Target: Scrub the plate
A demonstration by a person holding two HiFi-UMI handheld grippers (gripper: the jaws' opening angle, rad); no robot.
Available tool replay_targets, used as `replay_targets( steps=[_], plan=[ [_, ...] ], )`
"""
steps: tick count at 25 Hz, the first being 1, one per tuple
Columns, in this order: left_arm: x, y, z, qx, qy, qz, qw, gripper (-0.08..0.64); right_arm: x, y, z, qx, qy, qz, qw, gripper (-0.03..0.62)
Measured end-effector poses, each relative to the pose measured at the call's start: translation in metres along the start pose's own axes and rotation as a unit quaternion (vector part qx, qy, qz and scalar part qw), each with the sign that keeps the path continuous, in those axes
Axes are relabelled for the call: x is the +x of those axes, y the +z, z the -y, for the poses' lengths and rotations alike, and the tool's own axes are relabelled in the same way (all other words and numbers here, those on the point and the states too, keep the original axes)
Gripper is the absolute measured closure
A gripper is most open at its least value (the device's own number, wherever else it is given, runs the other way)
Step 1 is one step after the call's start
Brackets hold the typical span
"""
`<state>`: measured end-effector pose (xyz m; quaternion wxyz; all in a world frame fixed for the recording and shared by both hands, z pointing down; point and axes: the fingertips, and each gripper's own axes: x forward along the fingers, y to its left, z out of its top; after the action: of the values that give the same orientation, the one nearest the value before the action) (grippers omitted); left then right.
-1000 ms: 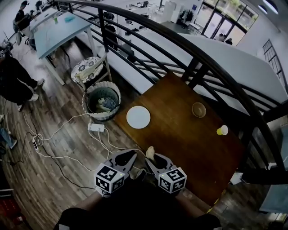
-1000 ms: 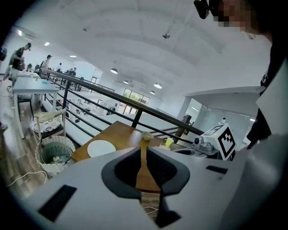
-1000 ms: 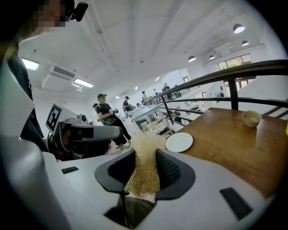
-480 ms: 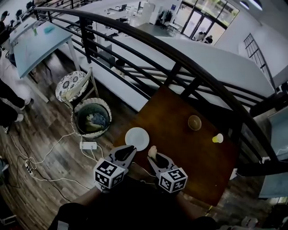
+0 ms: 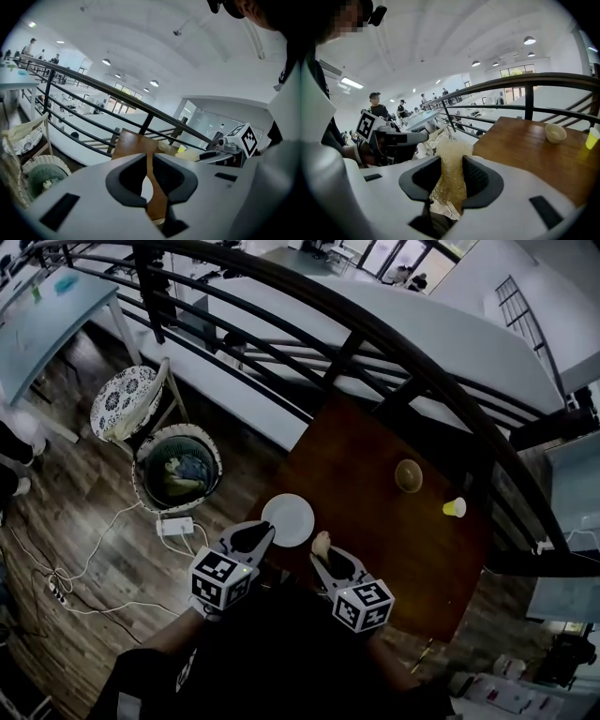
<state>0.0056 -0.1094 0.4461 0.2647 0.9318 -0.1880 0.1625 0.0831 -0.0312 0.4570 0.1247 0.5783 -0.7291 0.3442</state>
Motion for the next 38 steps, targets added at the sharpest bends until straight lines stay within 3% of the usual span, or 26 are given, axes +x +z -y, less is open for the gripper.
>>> replay_targets(
  steps=[5,9,12,21,27,31,38],
  plan=[
    [0.012,-0.010,-0.039,-0.008,0.041,-0.018,0.9989,0.512,0.025,0.014,0.006,0.000,0.017,-0.010,1.000,0.443],
    [0.024,-0.050,-0.075,-0.048,0.073,-0.060,0.9944,0.512,0.062,0.005,0.009,-0.016,0.042,-0.051,0.998,0.443],
    [0.039,-0.079,-0.092,-0.073,0.083,-0.090,0.9898,0.512,0.090,-0.013,0.023,-0.035,0.039,-0.089,0.995,0.443],
    [0.081,-0.122,-0.096,-0.101,0.078,-0.156,0.9794,0.480,0.160,-0.038,0.046,-0.120,0.052,-0.164,0.978,0.443],
    [0.092,-0.143,-0.095,-0.110,0.093,-0.178,0.9733,0.477,0.202,-0.038,0.035,-0.218,0.083,-0.197,0.952,0.443],
    [0.094,-0.153,-0.097,-0.133,0.104,-0.190,0.9672,0.477,0.212,-0.045,0.028,-0.249,0.098,-0.216,0.939,0.443],
    [0.097,-0.161,-0.101,-0.168,0.102,-0.196,0.9606,0.477,0.215,-0.049,0.040,-0.247,0.084,-0.224,0.939,0.443]
  ],
)
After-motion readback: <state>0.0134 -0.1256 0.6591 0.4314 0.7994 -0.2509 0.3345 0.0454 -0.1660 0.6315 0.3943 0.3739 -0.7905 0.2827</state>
